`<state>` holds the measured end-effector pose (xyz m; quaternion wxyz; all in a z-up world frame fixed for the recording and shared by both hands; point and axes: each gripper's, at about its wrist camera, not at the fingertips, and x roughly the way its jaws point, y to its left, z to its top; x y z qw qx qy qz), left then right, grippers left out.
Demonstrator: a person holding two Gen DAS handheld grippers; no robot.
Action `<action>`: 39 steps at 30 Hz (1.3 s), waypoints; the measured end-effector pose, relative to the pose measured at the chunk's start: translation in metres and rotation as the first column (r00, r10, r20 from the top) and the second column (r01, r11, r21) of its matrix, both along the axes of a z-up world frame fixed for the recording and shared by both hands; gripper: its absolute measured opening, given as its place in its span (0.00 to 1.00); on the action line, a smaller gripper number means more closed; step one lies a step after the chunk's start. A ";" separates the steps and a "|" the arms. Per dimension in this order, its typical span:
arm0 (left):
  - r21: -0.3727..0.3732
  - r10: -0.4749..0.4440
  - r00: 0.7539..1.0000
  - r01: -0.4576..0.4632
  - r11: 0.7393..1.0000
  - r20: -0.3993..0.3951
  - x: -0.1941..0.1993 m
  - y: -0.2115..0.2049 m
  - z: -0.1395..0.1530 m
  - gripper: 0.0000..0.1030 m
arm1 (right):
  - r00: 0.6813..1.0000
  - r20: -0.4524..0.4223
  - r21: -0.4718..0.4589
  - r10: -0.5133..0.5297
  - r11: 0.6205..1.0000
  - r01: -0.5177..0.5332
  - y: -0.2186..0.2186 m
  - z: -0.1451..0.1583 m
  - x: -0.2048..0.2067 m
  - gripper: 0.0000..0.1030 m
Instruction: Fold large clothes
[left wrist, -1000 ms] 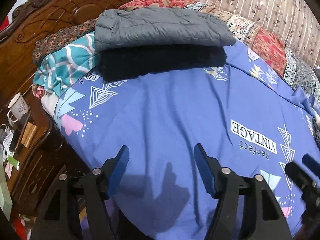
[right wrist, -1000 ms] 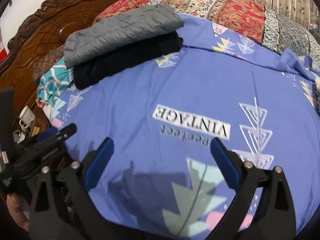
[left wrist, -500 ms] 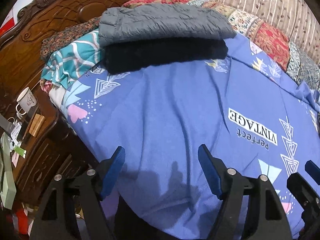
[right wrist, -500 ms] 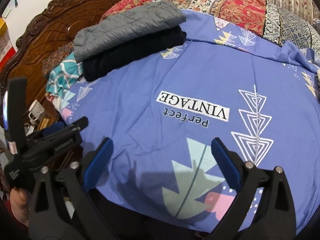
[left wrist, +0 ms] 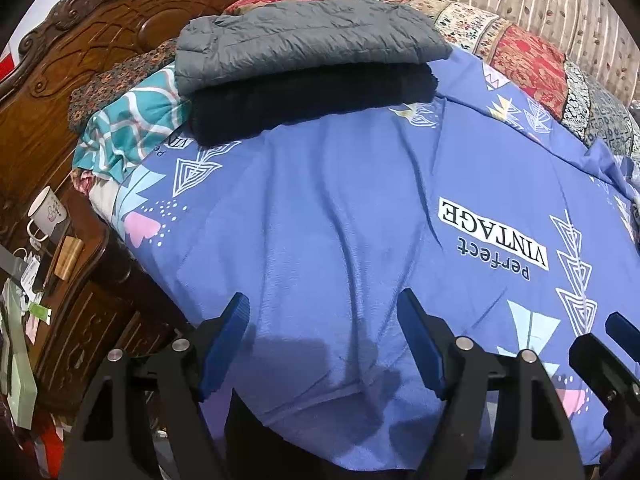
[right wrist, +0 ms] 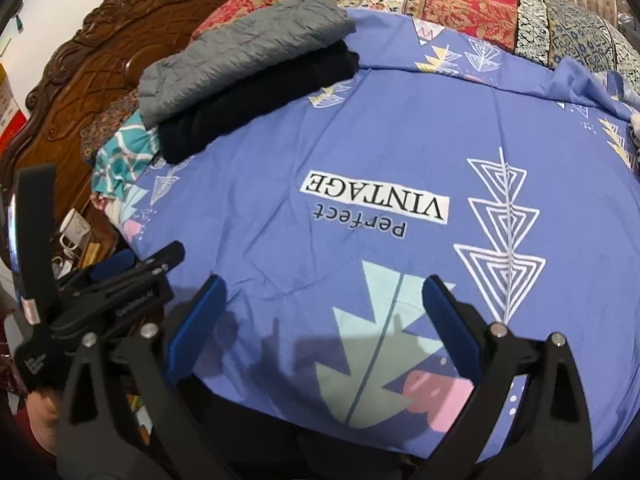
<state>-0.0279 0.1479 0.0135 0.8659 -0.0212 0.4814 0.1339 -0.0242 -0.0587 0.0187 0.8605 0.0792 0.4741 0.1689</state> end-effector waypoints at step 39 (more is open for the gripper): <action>0.098 -0.023 0.999 0.018 0.995 0.047 -0.006 -0.006 0.017 0.97 | 0.999 0.033 -0.006 -0.004 1.000 0.004 -0.009 0.010 -0.009 0.91</action>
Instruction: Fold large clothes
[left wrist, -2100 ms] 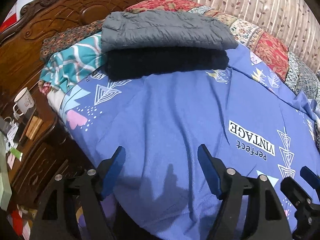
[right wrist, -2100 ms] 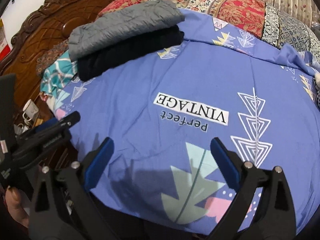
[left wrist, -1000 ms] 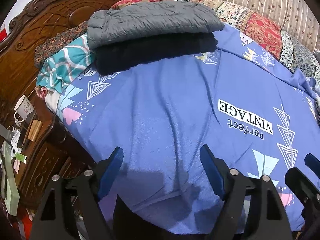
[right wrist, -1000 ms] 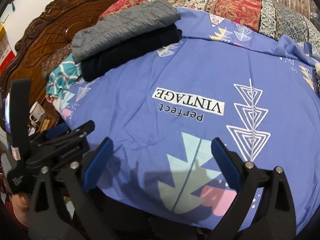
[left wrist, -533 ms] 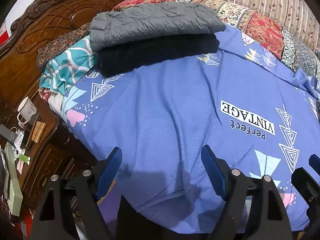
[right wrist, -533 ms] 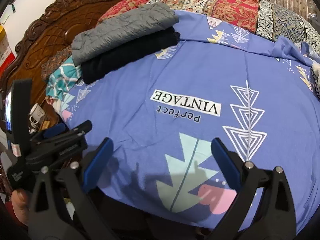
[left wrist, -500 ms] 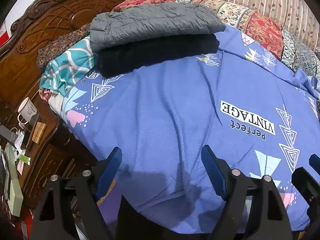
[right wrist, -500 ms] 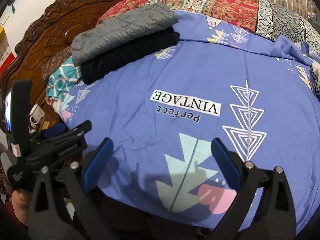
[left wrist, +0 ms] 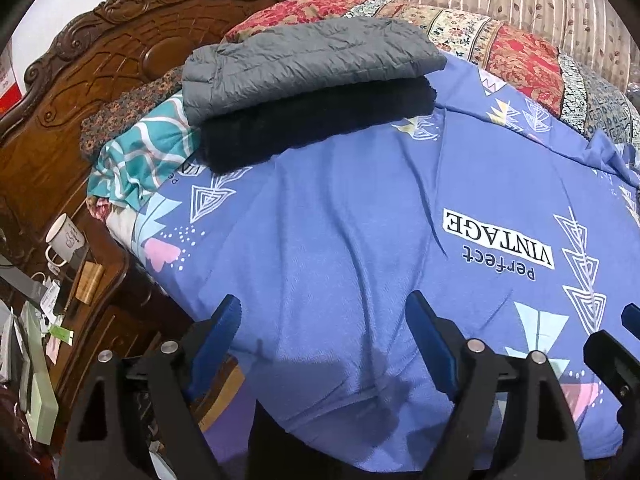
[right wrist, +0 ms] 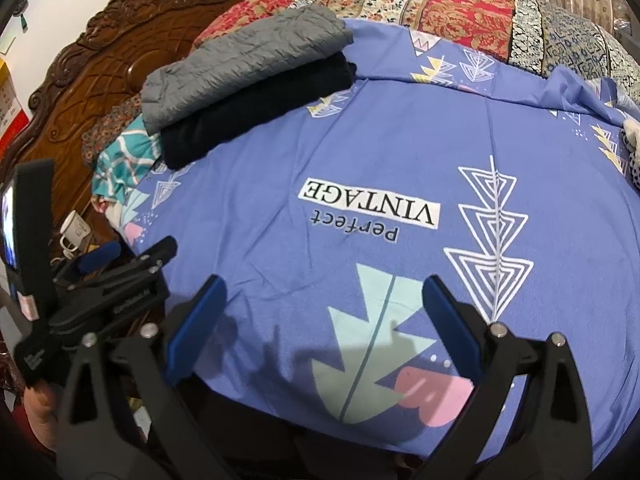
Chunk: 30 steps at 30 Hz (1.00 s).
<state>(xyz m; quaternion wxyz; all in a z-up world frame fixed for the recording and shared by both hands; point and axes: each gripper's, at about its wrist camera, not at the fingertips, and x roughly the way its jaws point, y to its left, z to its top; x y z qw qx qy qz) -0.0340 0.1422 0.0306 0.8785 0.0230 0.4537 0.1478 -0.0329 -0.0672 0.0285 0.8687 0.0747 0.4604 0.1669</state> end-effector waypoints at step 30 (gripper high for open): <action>0.010 -0.032 0.997 0.031 0.999 0.075 -0.005 -0.003 0.019 1.00 | 1.000 -0.019 0.005 -0.008 1.000 0.008 0.004 -0.005 0.000 0.91</action>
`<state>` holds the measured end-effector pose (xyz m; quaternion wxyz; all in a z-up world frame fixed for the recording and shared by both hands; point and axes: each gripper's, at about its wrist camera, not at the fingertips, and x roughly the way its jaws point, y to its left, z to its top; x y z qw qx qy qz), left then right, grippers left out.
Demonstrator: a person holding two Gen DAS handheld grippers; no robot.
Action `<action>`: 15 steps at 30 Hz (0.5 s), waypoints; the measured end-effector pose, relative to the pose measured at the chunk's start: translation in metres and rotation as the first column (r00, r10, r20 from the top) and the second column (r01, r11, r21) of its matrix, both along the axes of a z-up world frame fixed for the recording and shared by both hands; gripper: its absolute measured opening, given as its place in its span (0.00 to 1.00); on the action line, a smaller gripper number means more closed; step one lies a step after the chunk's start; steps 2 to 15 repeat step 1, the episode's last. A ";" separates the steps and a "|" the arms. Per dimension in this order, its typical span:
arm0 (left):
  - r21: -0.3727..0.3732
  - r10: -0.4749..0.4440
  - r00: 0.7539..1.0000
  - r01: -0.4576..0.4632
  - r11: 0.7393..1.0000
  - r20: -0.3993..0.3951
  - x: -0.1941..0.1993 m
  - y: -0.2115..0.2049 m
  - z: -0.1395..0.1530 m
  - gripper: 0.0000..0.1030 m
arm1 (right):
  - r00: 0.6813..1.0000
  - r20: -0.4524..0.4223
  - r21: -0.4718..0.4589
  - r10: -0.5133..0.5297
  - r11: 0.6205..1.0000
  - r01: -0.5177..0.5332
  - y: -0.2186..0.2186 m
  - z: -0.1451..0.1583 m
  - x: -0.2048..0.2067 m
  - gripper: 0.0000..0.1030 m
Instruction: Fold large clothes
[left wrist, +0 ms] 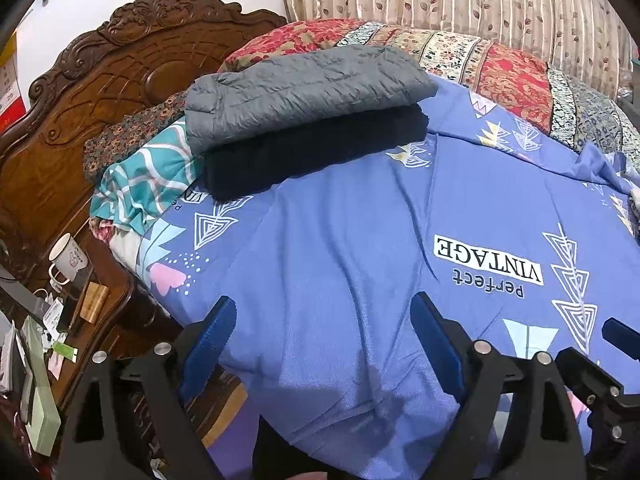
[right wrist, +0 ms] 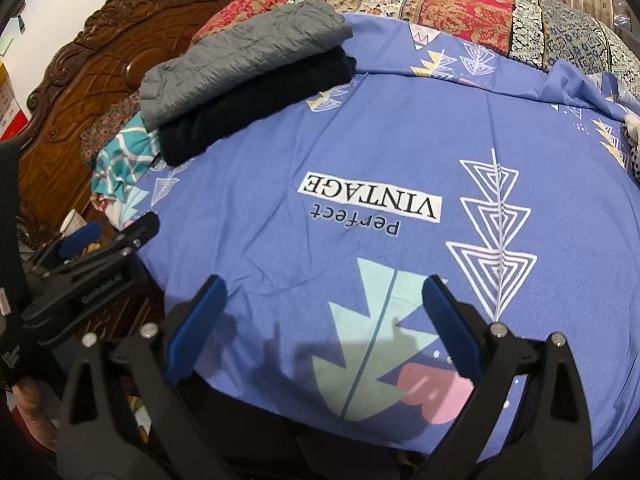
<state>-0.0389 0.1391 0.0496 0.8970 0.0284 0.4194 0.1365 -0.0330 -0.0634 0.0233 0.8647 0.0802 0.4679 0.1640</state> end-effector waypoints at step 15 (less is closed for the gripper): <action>-0.007 0.000 1.000 0.000 1.000 -0.005 0.000 0.000 0.000 1.00 | 1.000 -0.001 0.000 0.000 1.000 0.000 0.000 0.000 0.000 0.91</action>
